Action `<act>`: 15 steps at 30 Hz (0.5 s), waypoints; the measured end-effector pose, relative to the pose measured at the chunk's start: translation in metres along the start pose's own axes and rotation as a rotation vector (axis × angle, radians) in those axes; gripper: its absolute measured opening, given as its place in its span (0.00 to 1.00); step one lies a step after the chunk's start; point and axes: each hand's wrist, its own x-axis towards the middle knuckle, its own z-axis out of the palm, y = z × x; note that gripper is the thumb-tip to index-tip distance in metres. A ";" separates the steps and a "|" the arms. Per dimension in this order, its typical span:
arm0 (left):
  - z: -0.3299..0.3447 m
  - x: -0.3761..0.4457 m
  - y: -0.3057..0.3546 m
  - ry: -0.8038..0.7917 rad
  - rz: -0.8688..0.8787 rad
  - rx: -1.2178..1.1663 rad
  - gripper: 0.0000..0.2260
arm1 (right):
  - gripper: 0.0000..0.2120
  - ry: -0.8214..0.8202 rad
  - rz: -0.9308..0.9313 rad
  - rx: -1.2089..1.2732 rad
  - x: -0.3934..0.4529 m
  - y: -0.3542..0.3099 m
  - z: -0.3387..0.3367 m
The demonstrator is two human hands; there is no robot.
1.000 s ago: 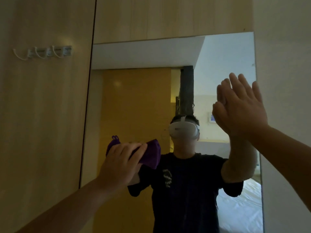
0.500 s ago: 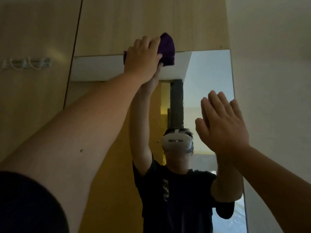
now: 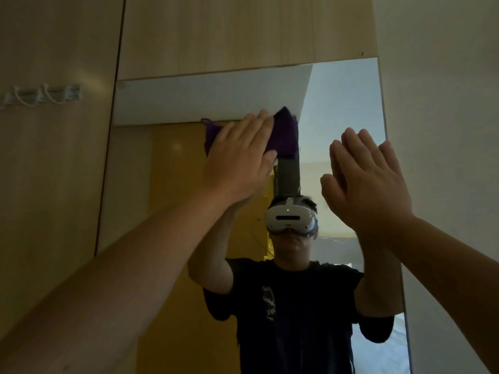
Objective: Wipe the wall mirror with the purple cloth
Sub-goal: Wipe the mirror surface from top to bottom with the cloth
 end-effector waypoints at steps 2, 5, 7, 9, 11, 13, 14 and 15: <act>0.004 -0.033 0.009 -0.007 0.011 0.009 0.27 | 0.30 0.004 -0.002 0.007 0.000 0.000 0.000; 0.009 -0.088 0.025 -0.019 0.022 0.020 0.27 | 0.30 -0.001 0.004 0.012 0.000 -0.001 -0.001; 0.013 -0.123 0.035 -0.014 0.038 0.012 0.27 | 0.29 0.000 0.009 0.013 0.001 -0.001 -0.002; 0.017 -0.150 0.041 0.001 0.058 0.019 0.26 | 0.29 -0.003 0.012 0.015 0.001 -0.002 -0.002; 0.021 -0.163 0.042 0.022 0.089 0.032 0.24 | 0.28 -0.002 0.015 0.022 0.001 -0.002 -0.003; 0.021 -0.164 0.040 0.044 0.116 0.050 0.23 | 0.27 -0.008 0.004 0.054 0.002 0.000 -0.005; 0.020 -0.163 0.039 0.065 0.131 0.059 0.23 | 0.26 -0.016 -0.005 0.075 0.003 0.002 -0.007; 0.021 -0.161 0.037 0.089 0.146 0.066 0.22 | 0.25 -0.026 -0.012 0.097 0.003 0.004 -0.009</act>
